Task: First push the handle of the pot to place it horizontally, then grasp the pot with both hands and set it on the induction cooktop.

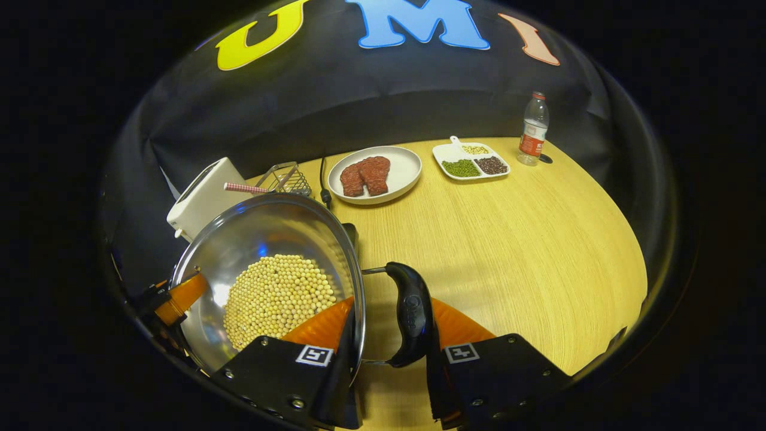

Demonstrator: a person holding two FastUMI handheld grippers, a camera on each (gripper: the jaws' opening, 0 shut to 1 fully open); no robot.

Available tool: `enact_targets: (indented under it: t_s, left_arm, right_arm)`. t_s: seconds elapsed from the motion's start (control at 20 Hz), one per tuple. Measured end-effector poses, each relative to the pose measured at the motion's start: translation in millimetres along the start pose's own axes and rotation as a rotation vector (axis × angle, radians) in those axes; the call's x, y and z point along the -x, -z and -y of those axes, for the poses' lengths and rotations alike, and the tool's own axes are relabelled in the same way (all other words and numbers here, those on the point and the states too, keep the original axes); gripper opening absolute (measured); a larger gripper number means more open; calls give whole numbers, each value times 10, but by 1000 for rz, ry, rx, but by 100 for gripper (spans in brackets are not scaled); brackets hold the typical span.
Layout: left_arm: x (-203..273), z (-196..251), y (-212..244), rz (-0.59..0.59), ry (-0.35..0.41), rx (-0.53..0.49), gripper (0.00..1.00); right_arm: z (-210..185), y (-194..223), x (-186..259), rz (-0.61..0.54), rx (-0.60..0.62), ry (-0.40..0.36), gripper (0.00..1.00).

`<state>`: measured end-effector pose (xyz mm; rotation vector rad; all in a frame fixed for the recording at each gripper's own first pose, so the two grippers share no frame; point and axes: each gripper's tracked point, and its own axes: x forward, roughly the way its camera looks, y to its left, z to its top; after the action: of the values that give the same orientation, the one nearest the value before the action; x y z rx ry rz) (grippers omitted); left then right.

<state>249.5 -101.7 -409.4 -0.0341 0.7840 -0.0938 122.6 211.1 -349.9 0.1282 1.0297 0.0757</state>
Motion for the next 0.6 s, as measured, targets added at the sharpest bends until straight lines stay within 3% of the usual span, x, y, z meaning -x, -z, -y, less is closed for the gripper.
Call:
enact_targets:
  t_s: [0.6]
  left_arm:
    - [-19, -53, 20, -3, 3, 7, 65]
  right_arm:
    - [-156, 25, -79, 13, -6, 8, 53]
